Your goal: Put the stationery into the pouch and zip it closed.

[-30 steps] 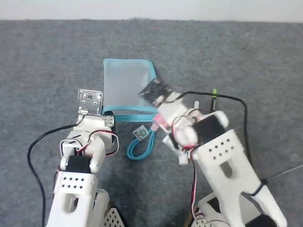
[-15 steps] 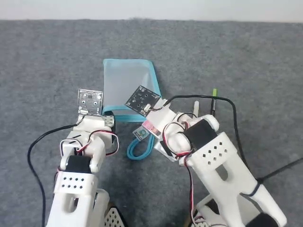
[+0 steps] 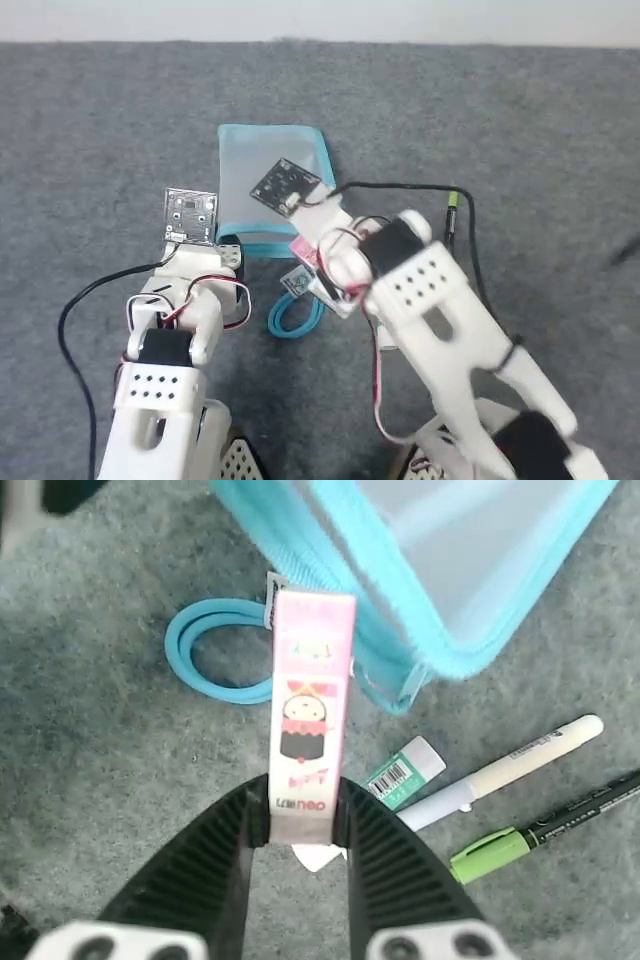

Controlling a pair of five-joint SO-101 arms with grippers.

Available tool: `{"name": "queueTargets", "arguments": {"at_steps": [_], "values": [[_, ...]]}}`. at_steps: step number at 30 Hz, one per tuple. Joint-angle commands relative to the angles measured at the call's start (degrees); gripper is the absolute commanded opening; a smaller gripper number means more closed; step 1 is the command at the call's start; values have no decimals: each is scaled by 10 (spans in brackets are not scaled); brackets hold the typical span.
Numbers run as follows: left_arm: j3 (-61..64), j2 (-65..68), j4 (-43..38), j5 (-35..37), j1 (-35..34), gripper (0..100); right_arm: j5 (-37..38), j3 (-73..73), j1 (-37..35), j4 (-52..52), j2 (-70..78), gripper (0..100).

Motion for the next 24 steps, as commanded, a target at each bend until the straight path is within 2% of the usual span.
{"name": "queueTargets", "arguments": {"at_steps": [1, 8, 13, 20, 24], "values": [[-7, -4, -22, 11, 33, 11, -15, -69, -4, 0, 54, 7], [-11, -4, -23, 12, 50, 11, -18, -149, -3, 46, 124, 7], [-10, -4, -23, 10, 52, 11, -74, -194, 11, 48, 160, 7], [-7, -4, -22, -9, 120, 11, -135, -302, 65, 50, 227, 9], [-2, -4, -22, -14, 132, 11, -140, -379, 72, 96, 271, 10]]}}
